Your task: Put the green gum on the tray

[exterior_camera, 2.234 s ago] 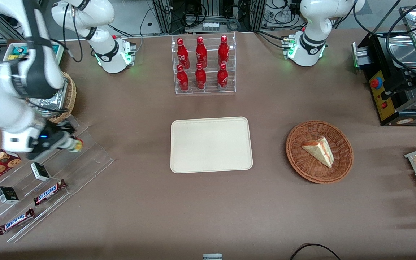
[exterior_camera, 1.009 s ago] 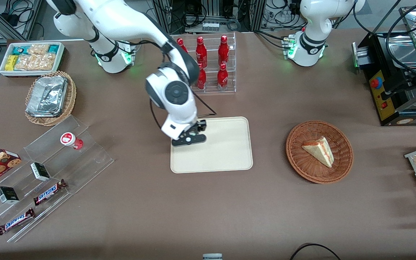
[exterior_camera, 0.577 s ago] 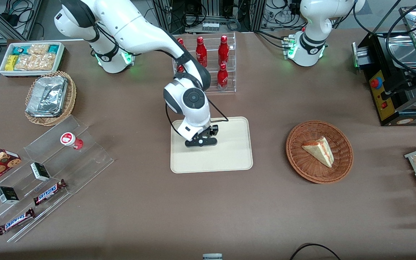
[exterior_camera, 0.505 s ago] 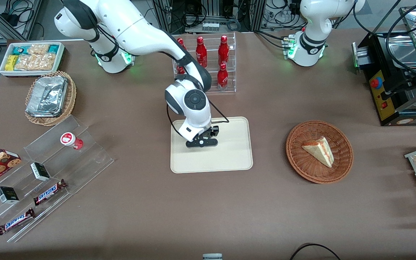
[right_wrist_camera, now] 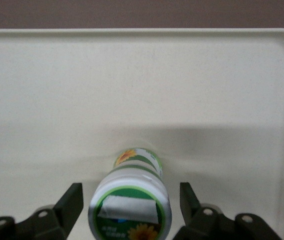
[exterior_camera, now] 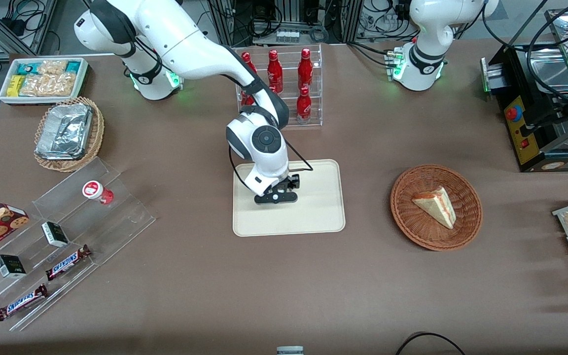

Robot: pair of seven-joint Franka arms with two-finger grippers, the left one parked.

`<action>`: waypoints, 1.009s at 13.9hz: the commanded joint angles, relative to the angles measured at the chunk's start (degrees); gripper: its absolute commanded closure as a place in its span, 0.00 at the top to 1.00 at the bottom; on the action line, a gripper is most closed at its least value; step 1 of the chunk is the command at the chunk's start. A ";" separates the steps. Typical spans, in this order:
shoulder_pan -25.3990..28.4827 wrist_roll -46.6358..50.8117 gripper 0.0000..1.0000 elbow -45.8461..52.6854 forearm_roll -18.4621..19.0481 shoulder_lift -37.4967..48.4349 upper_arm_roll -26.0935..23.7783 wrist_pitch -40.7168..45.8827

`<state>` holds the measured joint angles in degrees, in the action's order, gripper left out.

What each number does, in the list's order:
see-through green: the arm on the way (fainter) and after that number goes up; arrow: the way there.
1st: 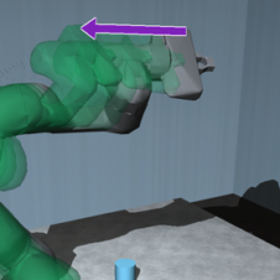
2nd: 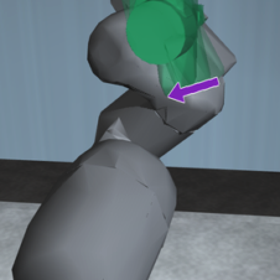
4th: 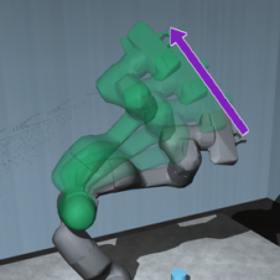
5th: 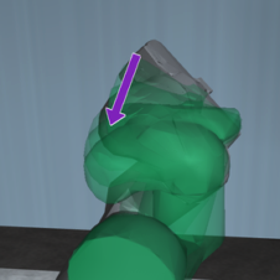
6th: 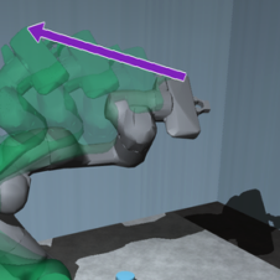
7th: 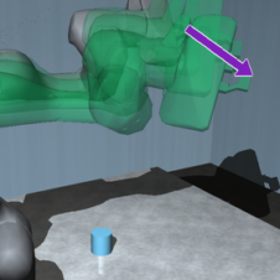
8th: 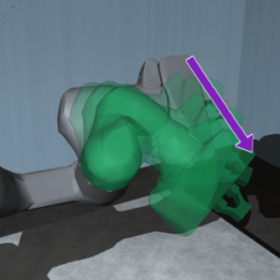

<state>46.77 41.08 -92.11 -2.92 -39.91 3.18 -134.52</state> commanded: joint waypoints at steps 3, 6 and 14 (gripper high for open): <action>0.95 -0.30 1.00 2.03 3.53 -1.05 0.51 -0.40; 1.04 -1.70 1.00 1.94 4.33 -0.35 0.42 0.30; -1.50 -14.16 1.00 1.50 3.98 11.33 0.86 16.18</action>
<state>47.00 31.25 -89.74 0.77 -33.78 4.18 -124.37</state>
